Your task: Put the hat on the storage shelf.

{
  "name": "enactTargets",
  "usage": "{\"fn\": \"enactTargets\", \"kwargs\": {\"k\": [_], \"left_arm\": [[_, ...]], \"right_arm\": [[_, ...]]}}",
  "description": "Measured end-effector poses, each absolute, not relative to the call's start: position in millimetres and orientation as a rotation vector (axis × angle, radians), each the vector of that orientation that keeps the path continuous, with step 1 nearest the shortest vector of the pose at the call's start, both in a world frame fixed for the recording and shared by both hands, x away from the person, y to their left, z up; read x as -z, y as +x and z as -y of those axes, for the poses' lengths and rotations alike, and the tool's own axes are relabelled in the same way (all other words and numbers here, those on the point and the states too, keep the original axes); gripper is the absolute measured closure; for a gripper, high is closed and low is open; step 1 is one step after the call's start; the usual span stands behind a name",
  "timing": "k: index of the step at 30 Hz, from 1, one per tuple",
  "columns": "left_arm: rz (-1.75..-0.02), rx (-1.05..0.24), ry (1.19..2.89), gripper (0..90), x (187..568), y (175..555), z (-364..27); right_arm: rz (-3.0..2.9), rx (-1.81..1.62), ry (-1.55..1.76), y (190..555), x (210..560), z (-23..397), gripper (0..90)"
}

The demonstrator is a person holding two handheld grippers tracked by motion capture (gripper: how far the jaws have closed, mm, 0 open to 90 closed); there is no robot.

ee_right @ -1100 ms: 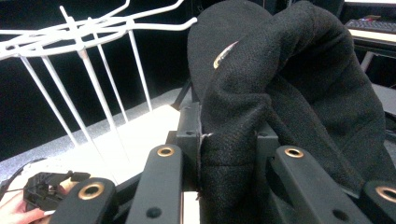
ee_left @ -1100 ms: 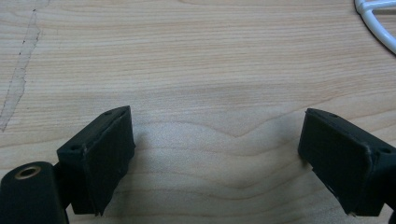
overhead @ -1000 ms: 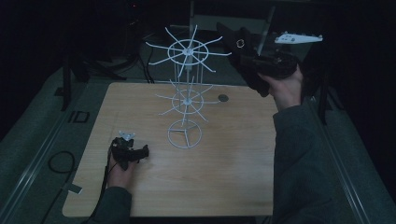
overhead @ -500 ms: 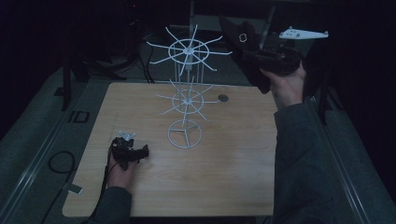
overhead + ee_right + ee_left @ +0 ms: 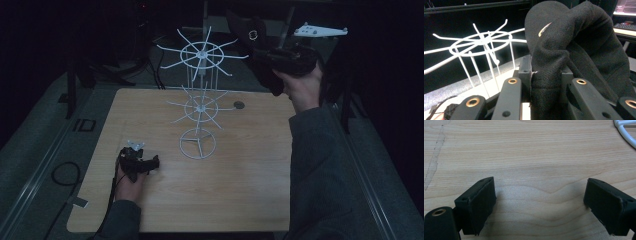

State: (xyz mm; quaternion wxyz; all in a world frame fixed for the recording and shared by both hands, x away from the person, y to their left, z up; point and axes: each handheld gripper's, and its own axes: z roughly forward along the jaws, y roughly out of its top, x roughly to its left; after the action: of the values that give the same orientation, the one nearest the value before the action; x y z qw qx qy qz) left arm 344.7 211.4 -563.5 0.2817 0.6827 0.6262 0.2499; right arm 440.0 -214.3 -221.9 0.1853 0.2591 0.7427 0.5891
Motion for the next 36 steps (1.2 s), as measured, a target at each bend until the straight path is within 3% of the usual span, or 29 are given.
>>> {"fn": "enactTargets", "kwargs": {"k": [36], "left_arm": [[-1.664, -0.665, 1.842, 11.5, 563.3, 346.0, -209.7]], "right_arm": [[-2.112, -1.786, 0.572, 440.3, 239.1, 197.9, 71.8]]}}
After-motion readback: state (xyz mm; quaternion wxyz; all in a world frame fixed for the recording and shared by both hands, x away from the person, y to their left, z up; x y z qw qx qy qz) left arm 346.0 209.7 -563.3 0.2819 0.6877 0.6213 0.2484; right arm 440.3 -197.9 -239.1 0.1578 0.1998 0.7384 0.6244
